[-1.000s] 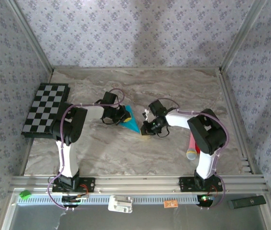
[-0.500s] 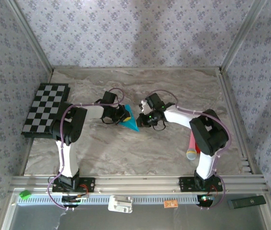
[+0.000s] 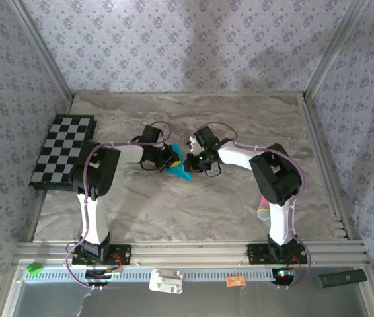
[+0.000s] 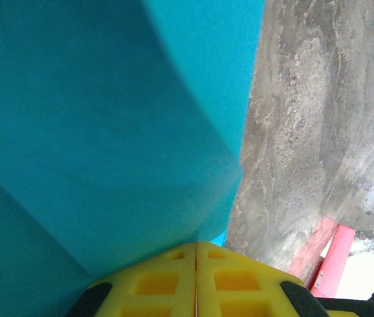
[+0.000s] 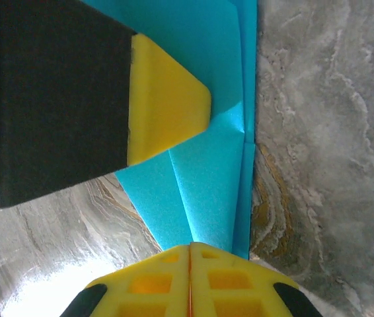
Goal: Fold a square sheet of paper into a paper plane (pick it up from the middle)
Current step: Fourth fold the wing at the center of the table.
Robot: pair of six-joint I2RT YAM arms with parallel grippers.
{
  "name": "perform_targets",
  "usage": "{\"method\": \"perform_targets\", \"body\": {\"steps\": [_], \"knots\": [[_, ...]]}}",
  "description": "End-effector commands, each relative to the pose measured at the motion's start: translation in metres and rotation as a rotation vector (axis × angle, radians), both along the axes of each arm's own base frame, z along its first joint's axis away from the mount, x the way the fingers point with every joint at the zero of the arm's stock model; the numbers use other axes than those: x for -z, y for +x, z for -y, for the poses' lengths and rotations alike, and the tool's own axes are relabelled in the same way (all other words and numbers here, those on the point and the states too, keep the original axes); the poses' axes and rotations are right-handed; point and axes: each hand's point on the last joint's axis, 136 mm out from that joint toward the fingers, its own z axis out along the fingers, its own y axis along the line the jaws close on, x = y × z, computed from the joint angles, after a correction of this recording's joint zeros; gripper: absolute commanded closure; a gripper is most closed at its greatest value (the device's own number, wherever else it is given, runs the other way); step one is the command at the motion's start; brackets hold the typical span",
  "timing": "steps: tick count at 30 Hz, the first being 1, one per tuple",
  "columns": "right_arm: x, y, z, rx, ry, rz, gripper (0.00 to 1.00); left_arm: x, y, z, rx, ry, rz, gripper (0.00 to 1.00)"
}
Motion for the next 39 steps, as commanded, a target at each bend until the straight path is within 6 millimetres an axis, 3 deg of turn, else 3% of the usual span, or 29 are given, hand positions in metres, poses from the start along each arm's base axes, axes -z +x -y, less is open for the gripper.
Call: {"method": "perform_targets", "body": {"steps": [1, 8, 14, 17, 28, 39], "knots": [[0.008, -0.003, -0.004, -0.004, -0.014, -0.039, 0.91, 0.024, -0.009, -0.007, -0.013, 0.062, -0.075, 0.92], [0.022, -0.008, 0.001, -0.007, -0.053, -0.068, 0.91, 0.013, -0.006, -0.002, -0.017, 0.030, -0.062, 0.92], [0.043, -0.018, 0.020, -0.002, -0.152, -0.100, 0.91, -0.028, 0.005, 0.005, 0.020, -0.011, 0.052, 0.89], [0.050, -0.021, 0.029, -0.003, -0.196, -0.107, 0.92, -0.036, 0.004, 0.004, 0.063, 0.005, 0.115, 0.87], [0.059, -0.025, 0.032, -0.003, -0.233, -0.133, 0.92, -0.007, -0.015, 0.014, 0.151, 0.024, 0.100, 0.90], [0.072, -0.038, 0.052, -0.010, -0.324, -0.158, 0.92, 0.028, -0.010, -0.010, 0.128, 0.191, 0.051, 0.91]]}}
